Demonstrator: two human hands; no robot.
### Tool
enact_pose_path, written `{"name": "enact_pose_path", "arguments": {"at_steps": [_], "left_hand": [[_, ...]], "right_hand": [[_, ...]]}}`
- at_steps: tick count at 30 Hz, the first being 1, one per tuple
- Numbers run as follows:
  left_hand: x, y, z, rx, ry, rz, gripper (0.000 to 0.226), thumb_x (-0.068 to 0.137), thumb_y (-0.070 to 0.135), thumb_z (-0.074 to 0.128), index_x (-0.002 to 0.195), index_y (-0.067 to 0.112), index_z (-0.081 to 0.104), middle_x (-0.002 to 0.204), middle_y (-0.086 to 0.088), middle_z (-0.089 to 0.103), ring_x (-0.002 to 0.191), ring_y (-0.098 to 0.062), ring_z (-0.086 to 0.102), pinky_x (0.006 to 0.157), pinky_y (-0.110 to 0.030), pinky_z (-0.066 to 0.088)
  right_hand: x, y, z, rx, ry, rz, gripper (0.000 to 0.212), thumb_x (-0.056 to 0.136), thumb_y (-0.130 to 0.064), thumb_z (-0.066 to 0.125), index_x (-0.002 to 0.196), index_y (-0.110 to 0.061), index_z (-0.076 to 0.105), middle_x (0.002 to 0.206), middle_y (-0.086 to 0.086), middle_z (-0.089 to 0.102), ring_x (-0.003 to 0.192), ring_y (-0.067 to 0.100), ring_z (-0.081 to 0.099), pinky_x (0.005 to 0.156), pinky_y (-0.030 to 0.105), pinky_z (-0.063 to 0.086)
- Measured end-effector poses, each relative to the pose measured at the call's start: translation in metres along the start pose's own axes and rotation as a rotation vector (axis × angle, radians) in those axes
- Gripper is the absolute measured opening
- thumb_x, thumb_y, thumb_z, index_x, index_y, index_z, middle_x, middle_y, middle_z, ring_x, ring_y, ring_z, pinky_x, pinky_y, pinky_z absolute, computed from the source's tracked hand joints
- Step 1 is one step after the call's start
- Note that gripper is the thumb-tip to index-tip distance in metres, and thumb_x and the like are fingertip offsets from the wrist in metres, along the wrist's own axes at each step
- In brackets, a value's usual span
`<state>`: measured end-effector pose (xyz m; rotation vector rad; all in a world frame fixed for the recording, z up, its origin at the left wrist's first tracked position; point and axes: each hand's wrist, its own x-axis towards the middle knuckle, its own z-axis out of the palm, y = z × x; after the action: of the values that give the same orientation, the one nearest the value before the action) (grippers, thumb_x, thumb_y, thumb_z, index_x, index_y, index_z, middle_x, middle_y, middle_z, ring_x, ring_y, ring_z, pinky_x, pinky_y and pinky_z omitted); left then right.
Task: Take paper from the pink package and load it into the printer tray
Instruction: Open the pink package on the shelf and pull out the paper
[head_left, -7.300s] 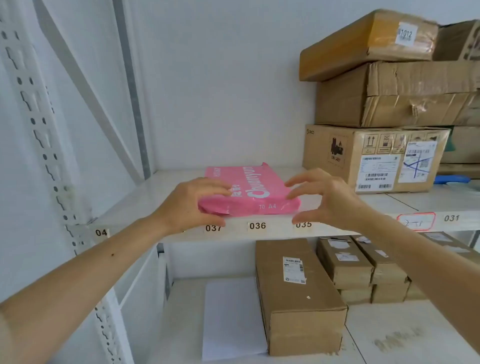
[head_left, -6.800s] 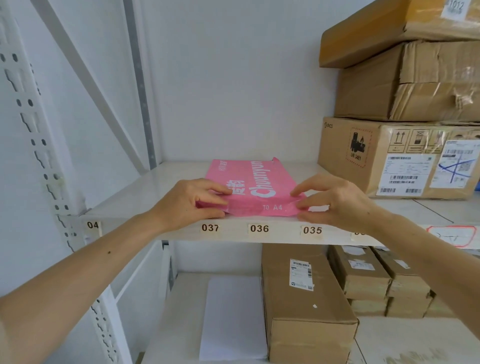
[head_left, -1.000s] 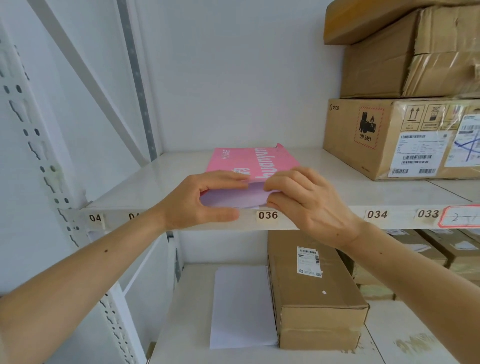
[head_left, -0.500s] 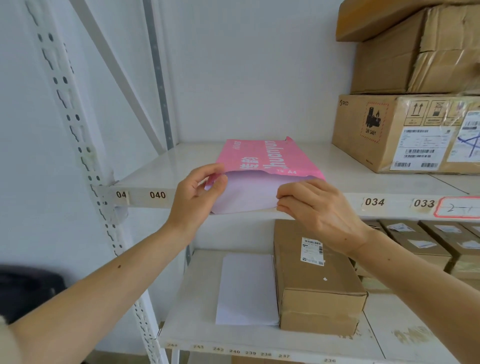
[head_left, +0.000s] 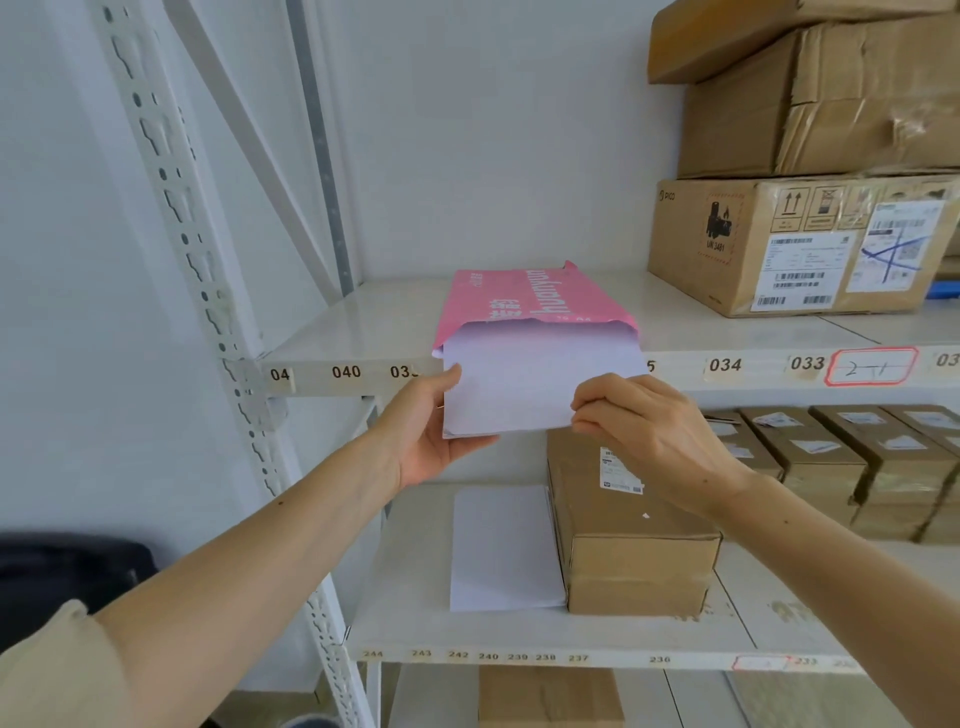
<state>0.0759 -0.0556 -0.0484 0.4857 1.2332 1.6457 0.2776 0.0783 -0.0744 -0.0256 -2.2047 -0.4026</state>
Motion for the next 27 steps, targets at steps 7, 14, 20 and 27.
{"name": "enact_pose_path", "arguments": {"at_steps": [7, 14, 20, 27], "left_hand": [[-0.015, -0.018, 0.0, 0.215, 0.043, 0.079, 0.03, 0.098, 0.001, 0.046, 0.126, 0.007, 0.055, 0.108, -0.008, 0.066, 0.087, -0.02, 0.063, 0.073, -0.038, 0.057], [-0.024, -0.03, -0.012, 0.289, 0.066, 0.103, 0.033, 0.098, 0.002, 0.047, 0.129, 0.005, 0.056, 0.117, -0.008, 0.067, 0.1, -0.023, 0.066, 0.08, -0.034, 0.052], [-0.034, -0.043, -0.011, 0.294, 0.089, 0.094, 0.034, 0.098, 0.003, 0.047, 0.131, 0.007, 0.055, 0.125, -0.009, 0.065, 0.11, -0.027, 0.062, 0.08, -0.034, 0.052], [-0.051, -0.052, -0.009, 0.14, 0.14, -0.022, 0.014, 0.084, 0.012, 0.055, 0.093, 0.013, 0.066, 0.091, -0.006, 0.07, 0.084, -0.028, 0.066, 0.069, -0.035, 0.053]], "right_hand": [[-0.013, -0.017, -0.017, 0.097, -0.199, 0.175, 0.042, 0.088, -0.048, 0.056, 0.108, -0.013, 0.067, 0.125, 0.007, 0.057, 0.099, 0.02, 0.062, 0.092, 0.037, 0.046], [0.005, -0.012, -0.016, 0.513, -0.306, 1.157, 0.068, 0.09, -0.055, 0.05, 0.138, -0.01, 0.036, 0.136, 0.01, 0.046, 0.12, 0.028, 0.049, 0.098, 0.043, 0.043], [0.006, -0.003, -0.021, 0.95, -0.354, 1.51, 0.04, 0.092, -0.035, 0.059, 0.111, -0.001, 0.06, 0.096, 0.01, 0.07, 0.082, 0.027, 0.068, 0.069, 0.036, 0.057], [-0.004, -0.012, -0.032, 0.894, -0.311, 1.391, 0.025, 0.095, -0.025, 0.056, 0.109, -0.005, 0.061, 0.095, 0.007, 0.066, 0.075, 0.02, 0.063, 0.067, 0.033, 0.051]]}}
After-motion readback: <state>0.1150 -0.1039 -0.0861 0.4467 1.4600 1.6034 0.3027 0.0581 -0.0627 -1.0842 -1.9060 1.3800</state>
